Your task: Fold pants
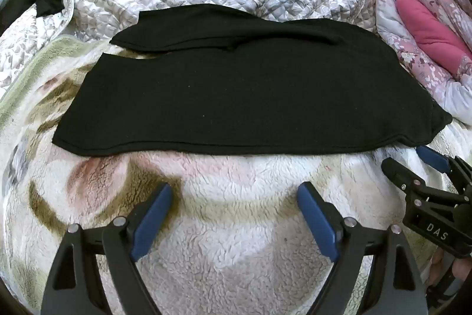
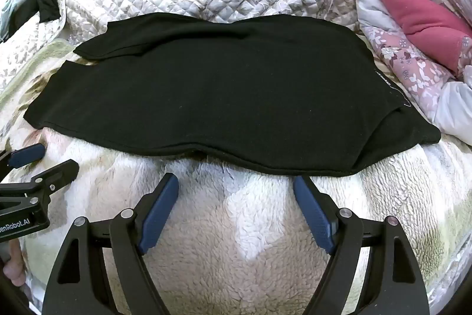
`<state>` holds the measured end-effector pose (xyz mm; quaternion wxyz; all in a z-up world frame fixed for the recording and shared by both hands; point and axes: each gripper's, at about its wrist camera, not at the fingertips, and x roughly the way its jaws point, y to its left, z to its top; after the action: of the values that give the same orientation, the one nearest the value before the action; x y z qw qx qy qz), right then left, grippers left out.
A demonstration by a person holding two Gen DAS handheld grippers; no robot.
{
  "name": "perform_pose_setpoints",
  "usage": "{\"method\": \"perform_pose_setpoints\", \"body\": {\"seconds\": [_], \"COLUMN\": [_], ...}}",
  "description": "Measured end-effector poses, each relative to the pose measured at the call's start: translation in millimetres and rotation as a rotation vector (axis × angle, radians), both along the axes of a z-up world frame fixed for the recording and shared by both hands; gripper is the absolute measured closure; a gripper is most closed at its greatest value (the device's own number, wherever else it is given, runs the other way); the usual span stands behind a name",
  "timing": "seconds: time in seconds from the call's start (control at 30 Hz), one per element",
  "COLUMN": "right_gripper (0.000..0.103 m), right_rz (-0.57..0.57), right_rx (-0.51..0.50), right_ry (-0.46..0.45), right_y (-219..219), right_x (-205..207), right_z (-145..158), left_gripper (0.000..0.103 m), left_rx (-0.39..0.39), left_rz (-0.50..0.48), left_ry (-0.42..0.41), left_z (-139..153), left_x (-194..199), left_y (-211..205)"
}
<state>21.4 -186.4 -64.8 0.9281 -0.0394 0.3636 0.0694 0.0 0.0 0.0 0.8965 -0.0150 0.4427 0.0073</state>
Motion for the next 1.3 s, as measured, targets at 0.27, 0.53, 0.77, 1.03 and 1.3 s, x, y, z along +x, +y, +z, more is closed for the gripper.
{"method": "perform_pose_setpoints", "body": {"seconds": [0.27,0.53,0.77,1.03,1.3], "right_gripper": [0.022,0.022,0.022,0.022,0.022], "right_rz": [0.000,0.000,0.000,0.000,-0.001], "right_rx": [-0.001,-0.002,-0.004,-0.005,-0.005], "right_ry": [0.002,0.003,0.003,0.003,0.004], "right_y": [-0.1,-0.2,0.1,0.2,0.3], "right_x": [0.7,1.0,1.0,0.9,0.9], "right_z": [0.2,0.1,0.1,0.1,0.0], "left_gripper": [0.014,0.014,0.013,0.013,0.013], "left_rx": [-0.004,0.005,0.006,0.006,0.005], "left_rz": [-0.003,-0.006,-0.005,-0.006,-0.006], "left_ry": [0.004,0.000,-0.001,0.000,0.000], "left_z": [0.6,-0.4,-0.5,-0.7,-0.8], "left_x": [1.6,0.4,0.3,-0.6,-0.7], "left_y": [1.9,-3.0,-3.7,-3.1,-3.2]}}
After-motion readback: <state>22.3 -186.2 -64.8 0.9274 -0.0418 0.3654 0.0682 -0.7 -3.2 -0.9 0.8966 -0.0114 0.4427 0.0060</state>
